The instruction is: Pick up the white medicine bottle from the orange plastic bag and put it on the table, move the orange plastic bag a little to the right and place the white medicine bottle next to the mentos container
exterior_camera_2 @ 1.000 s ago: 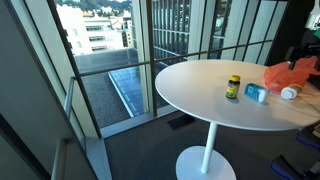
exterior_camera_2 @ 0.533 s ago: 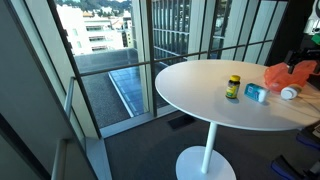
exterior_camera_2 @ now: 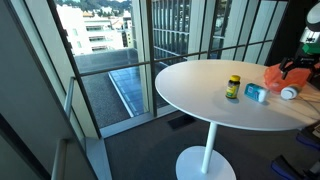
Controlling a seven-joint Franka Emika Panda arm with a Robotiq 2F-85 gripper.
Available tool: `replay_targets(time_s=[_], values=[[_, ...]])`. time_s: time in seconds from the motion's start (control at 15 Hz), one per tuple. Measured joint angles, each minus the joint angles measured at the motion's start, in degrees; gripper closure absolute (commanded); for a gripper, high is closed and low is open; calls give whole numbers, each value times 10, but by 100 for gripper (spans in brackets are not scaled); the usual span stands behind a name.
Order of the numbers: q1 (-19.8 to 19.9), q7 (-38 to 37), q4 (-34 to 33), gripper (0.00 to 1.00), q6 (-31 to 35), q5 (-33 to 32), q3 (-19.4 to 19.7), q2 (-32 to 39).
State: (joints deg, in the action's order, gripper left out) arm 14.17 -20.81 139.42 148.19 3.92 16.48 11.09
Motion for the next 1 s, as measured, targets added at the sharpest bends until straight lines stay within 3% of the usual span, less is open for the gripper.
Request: replay_targets(time_s=[0.53, 0.6, 0.67, 0.8, 1.0], values=[[-3, 0, -7, 0, 42, 40, -2, 59], [-4, 0, -8, 3, 43, 43, -3, 64], [-5, 0, -9, 27, 44, 45, -3, 68], [-8, 0, -12, 29, 45, 48, -3, 75], [-12, 0, -14, 55, 45, 50, -3, 82]])
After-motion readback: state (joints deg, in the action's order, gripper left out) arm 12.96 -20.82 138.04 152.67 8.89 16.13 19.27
